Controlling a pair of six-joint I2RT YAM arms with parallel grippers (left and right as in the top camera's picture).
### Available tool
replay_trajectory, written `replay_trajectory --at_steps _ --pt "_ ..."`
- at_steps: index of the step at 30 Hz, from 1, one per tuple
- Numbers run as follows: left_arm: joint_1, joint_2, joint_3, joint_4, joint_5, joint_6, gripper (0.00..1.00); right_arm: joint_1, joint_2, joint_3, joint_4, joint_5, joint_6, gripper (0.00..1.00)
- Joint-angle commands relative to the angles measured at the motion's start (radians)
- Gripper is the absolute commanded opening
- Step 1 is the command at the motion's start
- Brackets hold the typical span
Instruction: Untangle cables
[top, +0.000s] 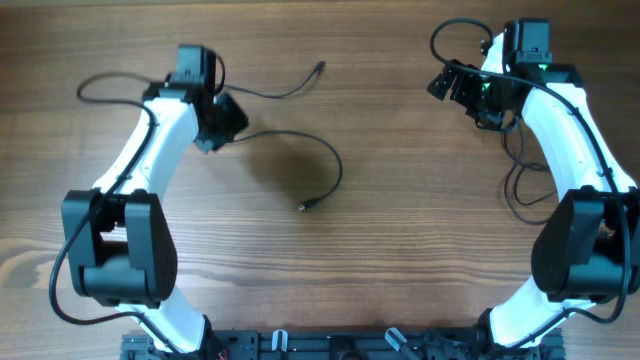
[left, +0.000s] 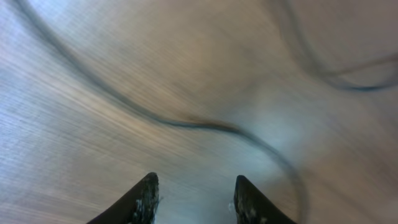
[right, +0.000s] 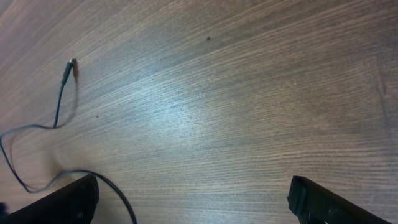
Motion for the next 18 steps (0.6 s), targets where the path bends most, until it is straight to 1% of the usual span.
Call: replay_trajectory --at_steps 1,3,4,11,16,18 --pt "-0.041 0.052 0.290 -0.167 -0.023 0.066 0.04 0.000 0.018 0.007 0.002 -0.016 0.010 1.00" --pt "-0.059 0.071 0.357 -0.179 -0.032 0.086 0.04 0.000 0.018 0.007 0.002 -0.016 0.010 1.00" --pt "-0.069 0.075 0.374 -0.160 -0.032 0.086 0.04 0.000 0.018 0.007 0.002 -0.016 0.010 1.00" --pt "-0.148 0.145 0.375 0.094 -0.043 0.071 0.04 0.000 0.018 0.007 0.002 -0.016 0.010 1.00" --pt "-0.185 0.237 0.375 0.170 -0.181 -0.005 0.04 0.000 0.018 0.007 0.002 -0.016 0.010 0.99" --pt "-0.190 0.274 0.375 0.218 -0.189 -0.005 0.04 0.000 0.018 0.007 0.002 -0.016 0.010 1.00"
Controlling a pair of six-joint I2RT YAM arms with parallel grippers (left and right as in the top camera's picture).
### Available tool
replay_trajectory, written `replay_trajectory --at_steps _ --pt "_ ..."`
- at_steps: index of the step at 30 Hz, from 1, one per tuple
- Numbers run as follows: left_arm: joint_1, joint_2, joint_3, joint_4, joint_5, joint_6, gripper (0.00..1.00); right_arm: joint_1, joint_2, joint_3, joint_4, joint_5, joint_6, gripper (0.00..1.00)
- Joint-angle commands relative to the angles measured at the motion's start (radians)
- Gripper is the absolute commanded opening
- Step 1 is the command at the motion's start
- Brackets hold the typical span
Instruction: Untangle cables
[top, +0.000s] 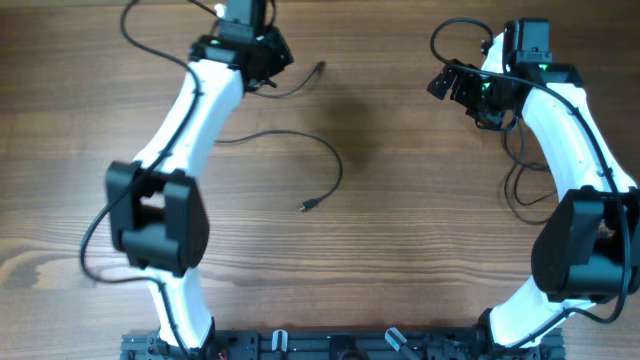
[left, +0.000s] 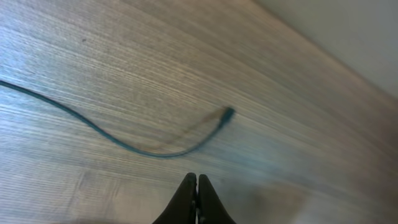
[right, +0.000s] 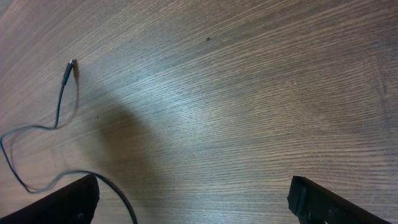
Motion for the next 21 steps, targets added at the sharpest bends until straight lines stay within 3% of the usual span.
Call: replay_trajectory --at_steps 1,9,18,21 --pt "-0.012 0.092 0.005 0.078 -0.093 -0.037 0.04 0.000 0.018 0.007 0.003 -0.016 0.007 1.00" --pt "-0.013 0.218 0.005 0.166 -0.093 -0.037 0.04 0.000 0.018 0.007 0.003 -0.016 0.007 1.00" --pt "-0.013 0.290 0.005 0.150 -0.087 -0.037 0.04 0.000 0.018 0.007 0.003 -0.016 0.006 1.00" --pt "-0.017 0.290 0.005 0.116 -0.013 -0.036 0.04 0.000 0.018 0.007 0.003 -0.016 0.007 1.00"
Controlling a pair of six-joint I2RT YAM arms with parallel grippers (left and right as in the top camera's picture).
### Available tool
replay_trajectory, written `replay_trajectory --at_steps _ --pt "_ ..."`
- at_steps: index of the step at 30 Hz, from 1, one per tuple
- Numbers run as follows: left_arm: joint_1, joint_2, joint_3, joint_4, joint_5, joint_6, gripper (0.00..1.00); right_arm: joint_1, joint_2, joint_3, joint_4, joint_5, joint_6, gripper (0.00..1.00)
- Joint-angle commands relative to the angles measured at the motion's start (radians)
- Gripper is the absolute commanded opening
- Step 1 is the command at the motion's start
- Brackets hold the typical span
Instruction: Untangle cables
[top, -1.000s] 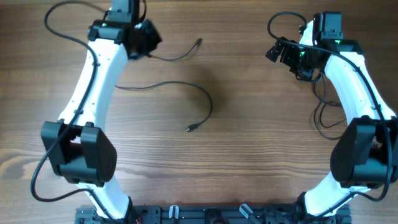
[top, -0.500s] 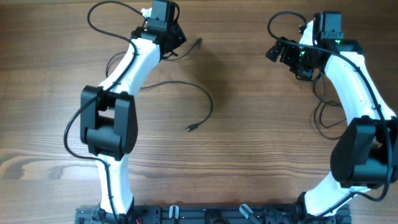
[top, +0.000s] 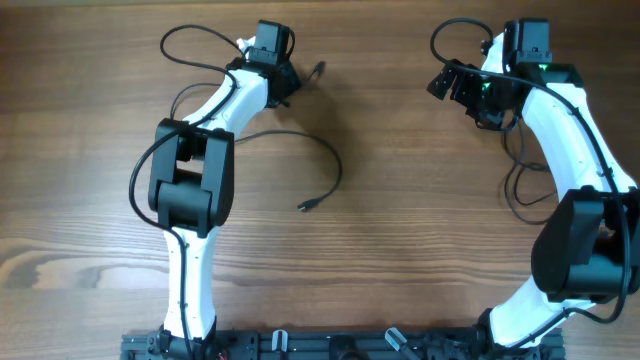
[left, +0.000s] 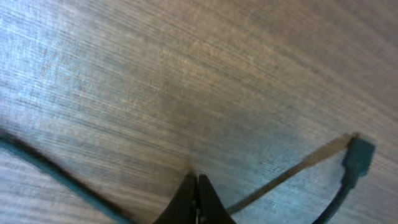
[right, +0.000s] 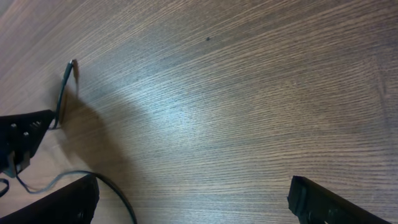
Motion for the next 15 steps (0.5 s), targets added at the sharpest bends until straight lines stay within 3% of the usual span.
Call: replay_trajectory --at_steps 1,7,15 --pt "-0.008 0.008 0.005 -0.048 0.100 -0.010 0.04 0.000 0.018 0.007 0.003 -0.016 0.007 1.00" --pt "-0.033 0.008 0.005 -0.202 0.222 -0.010 0.07 0.000 0.018 0.007 0.003 -0.016 0.007 1.00" --pt "-0.102 0.008 0.005 -0.449 0.224 0.002 0.11 0.000 0.018 0.007 0.003 -0.016 0.006 1.00"
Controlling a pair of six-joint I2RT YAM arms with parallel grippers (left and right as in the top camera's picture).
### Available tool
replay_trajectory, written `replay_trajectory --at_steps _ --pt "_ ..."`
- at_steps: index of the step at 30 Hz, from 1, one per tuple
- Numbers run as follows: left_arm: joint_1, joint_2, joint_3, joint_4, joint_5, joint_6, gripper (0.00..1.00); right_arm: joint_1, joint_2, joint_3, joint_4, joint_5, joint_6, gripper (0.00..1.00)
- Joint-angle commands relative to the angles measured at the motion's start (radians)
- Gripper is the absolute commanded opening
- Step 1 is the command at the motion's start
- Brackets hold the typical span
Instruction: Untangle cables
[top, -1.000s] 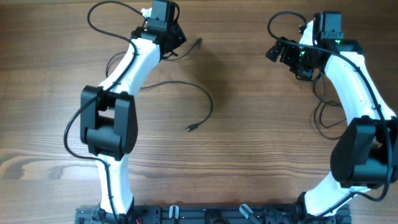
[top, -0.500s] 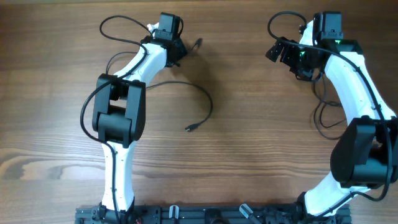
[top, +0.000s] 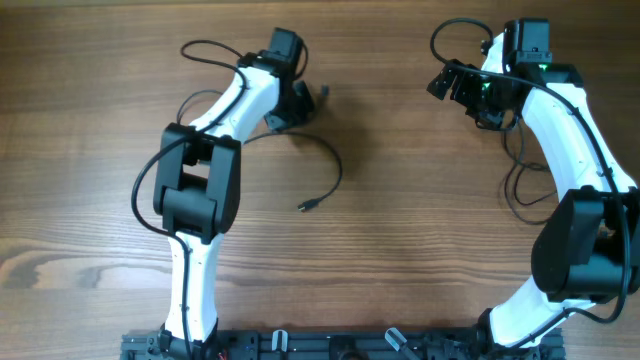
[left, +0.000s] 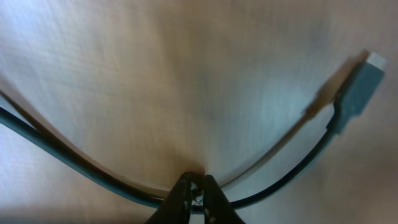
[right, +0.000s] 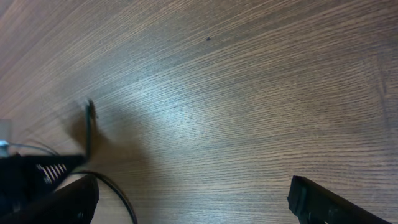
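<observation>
A thin dark cable runs across the left wrist view, ending in a plug (left: 357, 84). My left gripper (left: 196, 182) is shut on that cable a short way back from the plug. From overhead the left gripper (top: 297, 103) sits at the far middle-left of the table, with the plug (top: 325, 93) just to its right. A second cable (top: 336, 160) arcs toward the table's middle and ends in a small plug (top: 305, 206). At far right, my right gripper (top: 450, 83) is open and empty (right: 193, 202), away from both cables.
Wooden table (top: 420, 250). The arms' own black wiring loops above the left arm (top: 205, 48) and beside the right arm (top: 520, 185). In the right wrist view, the left gripper's tip (right: 37, 173) shows at the left edge, beside the cable end (right: 90, 115).
My left gripper has moved right and down onto the upper cable and is now shut on it. The plug has shifted slightly toward the table's middle. The right arm has not moved.
My left gripper was open, low over the cable at the left. It then stood shut and empty at the far edge above the upper cable's plug, then closer to that plug. Now it grips that cable near the plug. The right gripper stayed open and still throughout.
</observation>
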Motion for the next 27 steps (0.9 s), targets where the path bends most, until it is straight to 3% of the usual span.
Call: replay_trajectory --at_steps 1,9,15,22,27 --pt "-0.049 0.036 -0.029 -0.102 0.024 0.005 0.12 0.000 0.018 0.007 0.002 -0.016 0.006 1.00" --pt "-0.098 0.036 -0.029 -0.259 0.021 0.085 0.11 0.000 0.018 0.007 0.002 -0.016 0.007 1.00" --pt "-0.116 0.036 -0.029 -0.426 -0.067 0.145 0.13 0.000 0.018 0.007 0.003 -0.016 0.006 1.00" --pt "-0.111 0.036 -0.029 -0.607 -0.117 0.216 0.19 0.000 0.018 0.007 0.003 -0.016 0.007 1.00" --pt "-0.107 0.020 -0.025 -0.623 -0.139 0.206 0.10 0.000 0.018 0.007 0.003 -0.016 0.007 1.00"
